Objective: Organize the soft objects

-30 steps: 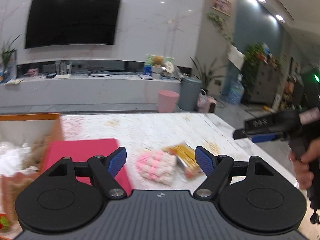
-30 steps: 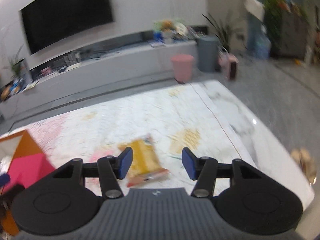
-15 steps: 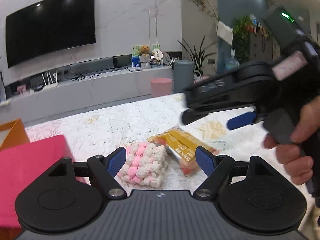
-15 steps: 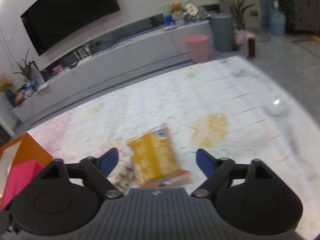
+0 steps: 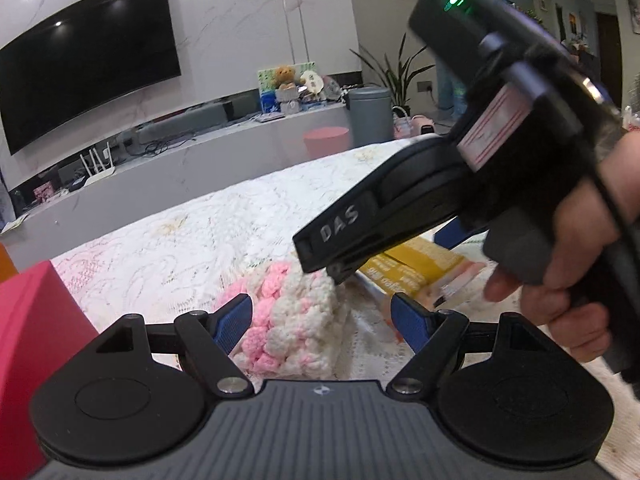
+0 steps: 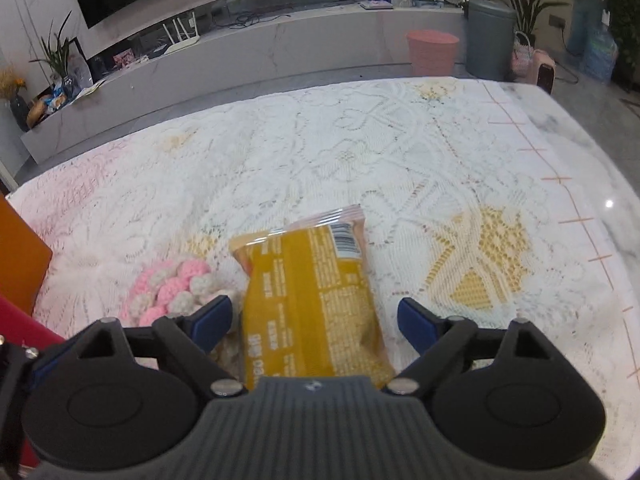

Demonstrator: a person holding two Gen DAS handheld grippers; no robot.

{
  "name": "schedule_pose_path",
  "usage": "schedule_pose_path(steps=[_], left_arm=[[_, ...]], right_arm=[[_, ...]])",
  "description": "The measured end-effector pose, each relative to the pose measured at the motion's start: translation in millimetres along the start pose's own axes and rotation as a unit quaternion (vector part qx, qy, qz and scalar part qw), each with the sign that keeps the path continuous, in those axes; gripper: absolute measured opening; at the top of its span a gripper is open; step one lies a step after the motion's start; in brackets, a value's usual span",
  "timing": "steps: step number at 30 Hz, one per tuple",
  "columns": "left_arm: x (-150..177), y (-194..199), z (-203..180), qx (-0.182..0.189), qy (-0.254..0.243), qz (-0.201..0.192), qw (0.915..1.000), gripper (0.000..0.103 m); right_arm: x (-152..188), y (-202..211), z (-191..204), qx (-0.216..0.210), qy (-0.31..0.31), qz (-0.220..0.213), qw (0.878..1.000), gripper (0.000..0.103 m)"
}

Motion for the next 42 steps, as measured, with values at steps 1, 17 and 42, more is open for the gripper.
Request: schedule_pose_path(steps=[1, 17, 42], left_arm=[[0, -1, 0, -0.002, 0.002, 0.001, 1.0000, 0.092], [1, -10, 2, -0.006, 0.013, 0.007, 0.9999, 0.062], [19, 47, -12, -0.001, -0.034, 0.003, 0.9994, 0.013]], right_arm=[[-1, -1, -2, -0.001, 0.000, 0.001, 1.000, 0.093], [15, 0, 6, 0.020, 0.112, -0.011, 0.993, 0.058], [23, 22, -8, 0.018, 0.079, 0.008, 0.997, 0.049]])
Point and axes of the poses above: each gripper's, at about its wrist camera, not at the fingertips, and y roughly against the way its jaws point, z to its left, x to its underside, the point moved 5 cm from there along -y, roughly the way its jaws point, and after that the axes turned 5 degrees about z, right-handed, at the moved point
